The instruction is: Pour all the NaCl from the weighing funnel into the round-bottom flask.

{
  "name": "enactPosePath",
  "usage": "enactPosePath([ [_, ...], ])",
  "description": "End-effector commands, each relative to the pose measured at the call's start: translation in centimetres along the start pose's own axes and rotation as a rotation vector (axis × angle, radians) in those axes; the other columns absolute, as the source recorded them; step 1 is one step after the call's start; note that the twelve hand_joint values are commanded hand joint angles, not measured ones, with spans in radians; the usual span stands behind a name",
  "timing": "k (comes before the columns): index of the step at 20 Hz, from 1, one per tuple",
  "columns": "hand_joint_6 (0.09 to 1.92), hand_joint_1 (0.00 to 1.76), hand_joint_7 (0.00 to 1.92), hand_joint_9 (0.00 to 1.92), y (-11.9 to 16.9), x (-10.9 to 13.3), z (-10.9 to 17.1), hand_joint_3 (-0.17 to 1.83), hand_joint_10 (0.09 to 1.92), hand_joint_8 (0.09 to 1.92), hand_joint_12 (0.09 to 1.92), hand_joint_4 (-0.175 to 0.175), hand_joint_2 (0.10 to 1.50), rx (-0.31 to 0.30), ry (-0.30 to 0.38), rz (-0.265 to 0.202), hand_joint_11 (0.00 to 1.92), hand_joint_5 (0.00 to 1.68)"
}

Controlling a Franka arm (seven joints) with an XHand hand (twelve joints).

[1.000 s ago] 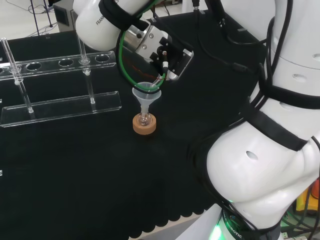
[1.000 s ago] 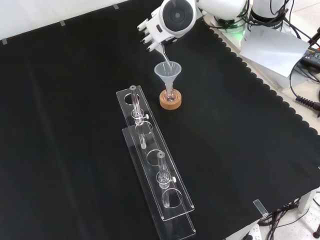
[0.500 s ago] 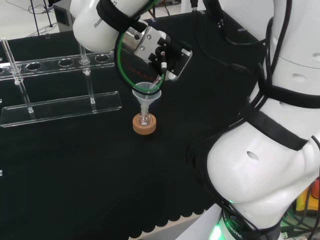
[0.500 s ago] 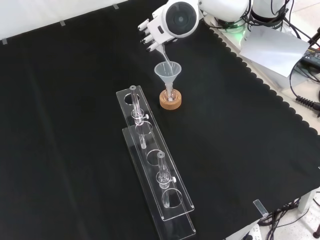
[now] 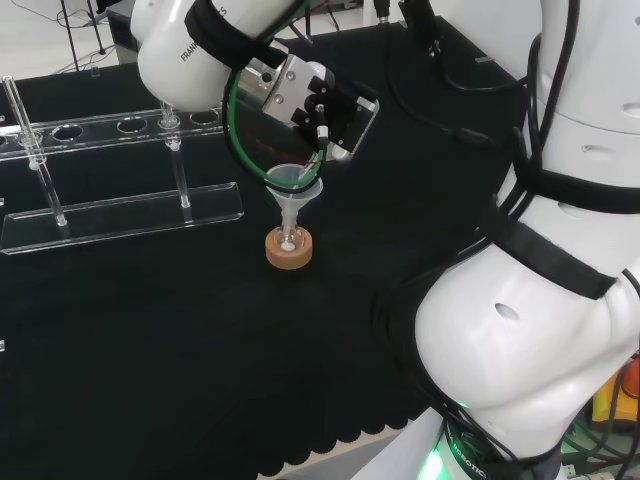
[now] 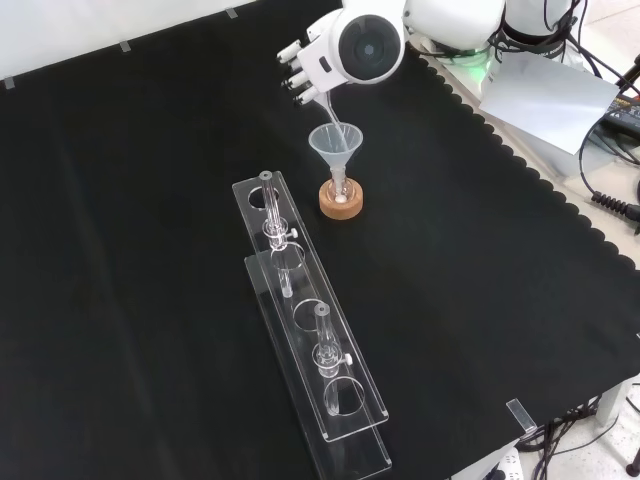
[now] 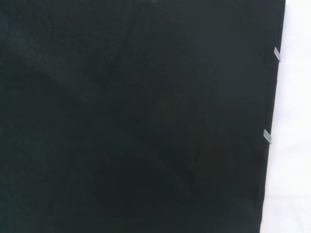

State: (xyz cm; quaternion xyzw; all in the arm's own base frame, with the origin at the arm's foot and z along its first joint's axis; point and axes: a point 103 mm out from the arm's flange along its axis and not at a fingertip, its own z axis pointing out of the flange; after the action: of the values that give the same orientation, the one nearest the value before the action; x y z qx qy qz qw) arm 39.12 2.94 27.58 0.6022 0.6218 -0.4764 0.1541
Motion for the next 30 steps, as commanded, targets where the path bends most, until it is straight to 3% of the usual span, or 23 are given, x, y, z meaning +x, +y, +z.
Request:
enactPosePath([
  [1, 0.9, 1.06, 0.55, 0.9, 0.0, 0.0, -0.2, -0.17, 0.43, 0.59, 1.22, 0.175, 1.14, 0.001, -0.016, 0.004, 0.59, 1.08],
  [30, 0.9, 1.06, 0.54, 0.9, -0.4, 0.3, -1.4, -0.17, 0.43, 0.59, 1.22, 0.175, 1.15, 0.011, -0.103, 0.023, 0.58, 1.08],
])
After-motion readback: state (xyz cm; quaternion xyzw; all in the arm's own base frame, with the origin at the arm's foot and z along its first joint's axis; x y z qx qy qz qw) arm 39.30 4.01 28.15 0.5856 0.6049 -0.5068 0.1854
